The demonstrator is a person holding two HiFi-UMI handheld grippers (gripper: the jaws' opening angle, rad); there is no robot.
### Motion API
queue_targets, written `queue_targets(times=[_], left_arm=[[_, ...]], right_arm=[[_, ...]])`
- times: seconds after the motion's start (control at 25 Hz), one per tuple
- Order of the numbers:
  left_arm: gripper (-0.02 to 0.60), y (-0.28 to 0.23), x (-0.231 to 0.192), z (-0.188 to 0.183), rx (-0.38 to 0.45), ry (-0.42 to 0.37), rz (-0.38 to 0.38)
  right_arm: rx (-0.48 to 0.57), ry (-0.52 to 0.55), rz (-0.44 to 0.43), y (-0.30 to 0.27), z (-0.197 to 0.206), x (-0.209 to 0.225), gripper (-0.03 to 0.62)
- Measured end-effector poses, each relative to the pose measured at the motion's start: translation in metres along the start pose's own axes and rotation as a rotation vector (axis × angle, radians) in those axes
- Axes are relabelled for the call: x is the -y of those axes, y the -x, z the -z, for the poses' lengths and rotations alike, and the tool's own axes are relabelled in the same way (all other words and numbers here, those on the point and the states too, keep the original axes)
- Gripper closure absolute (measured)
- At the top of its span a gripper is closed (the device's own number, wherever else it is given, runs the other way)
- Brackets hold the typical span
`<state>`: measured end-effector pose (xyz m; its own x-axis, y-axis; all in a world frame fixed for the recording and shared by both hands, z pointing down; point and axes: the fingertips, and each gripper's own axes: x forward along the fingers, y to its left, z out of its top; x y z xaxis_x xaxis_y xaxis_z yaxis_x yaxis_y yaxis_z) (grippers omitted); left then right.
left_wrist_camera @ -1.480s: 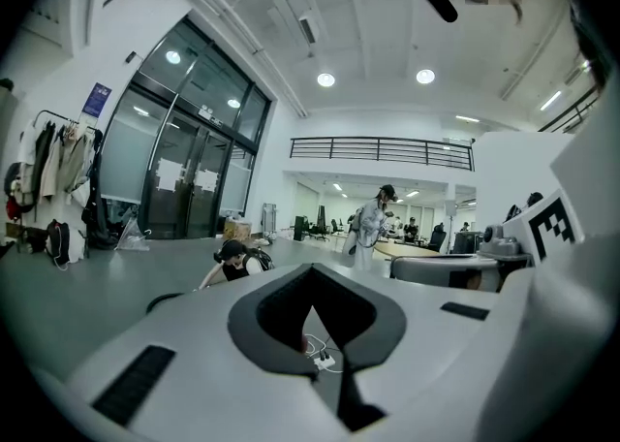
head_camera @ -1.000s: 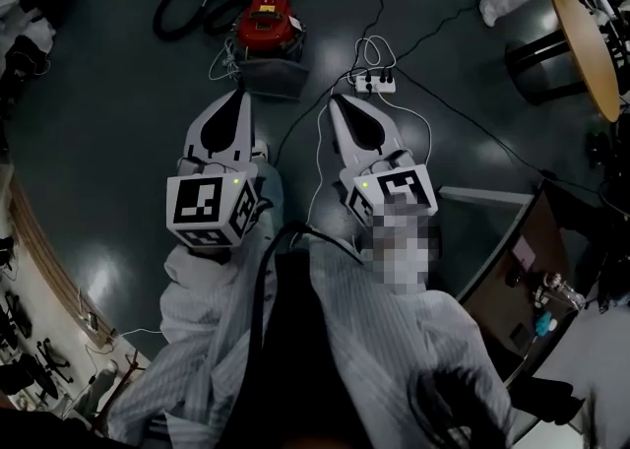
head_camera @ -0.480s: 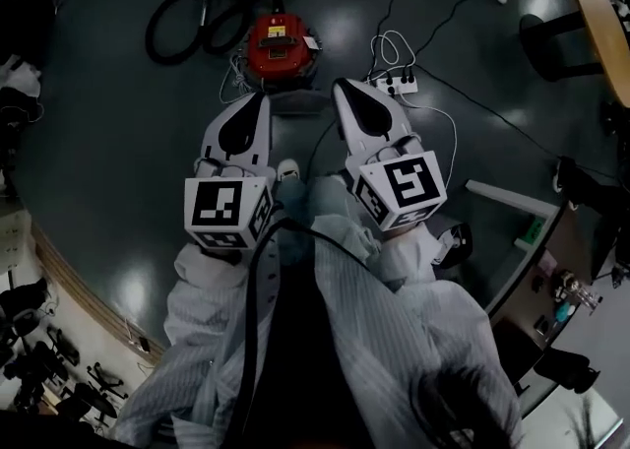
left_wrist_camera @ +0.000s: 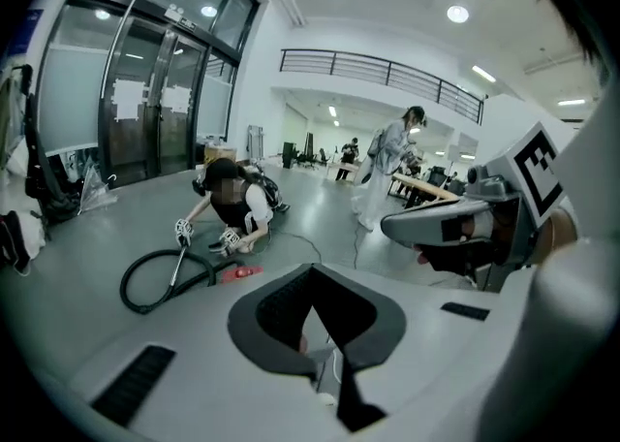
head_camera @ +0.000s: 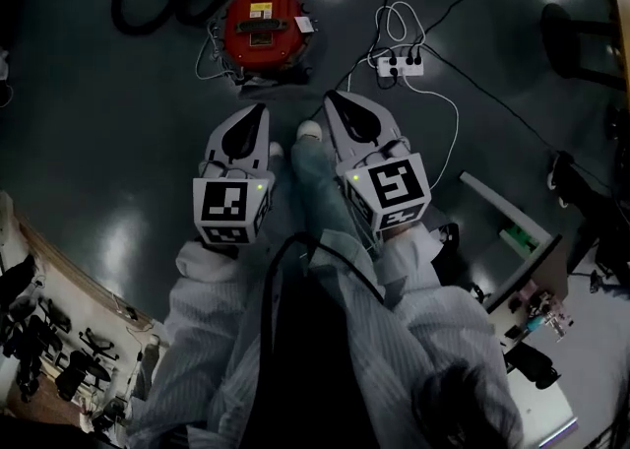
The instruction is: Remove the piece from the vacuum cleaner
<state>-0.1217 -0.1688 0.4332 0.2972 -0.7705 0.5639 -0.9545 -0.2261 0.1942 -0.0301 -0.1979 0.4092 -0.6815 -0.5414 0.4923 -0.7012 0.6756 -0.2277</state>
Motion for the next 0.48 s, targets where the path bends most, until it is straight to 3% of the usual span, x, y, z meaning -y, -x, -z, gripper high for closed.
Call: queue_targets(times=[0.2,0.48], left_arm=[[0.577,-0.078,-0.026,0.073,-0.147,-0.05,-0.018],[0.576,-0.164,-0.048,0.181,-0.339,-0.186,0.067]], right_arm=[[-0.16,-0.028,-0.041,-0.068,0.086,0.046,0.594],[-0.334,-0.077,-0.08,-0.164,0.192,0.092,0.594]])
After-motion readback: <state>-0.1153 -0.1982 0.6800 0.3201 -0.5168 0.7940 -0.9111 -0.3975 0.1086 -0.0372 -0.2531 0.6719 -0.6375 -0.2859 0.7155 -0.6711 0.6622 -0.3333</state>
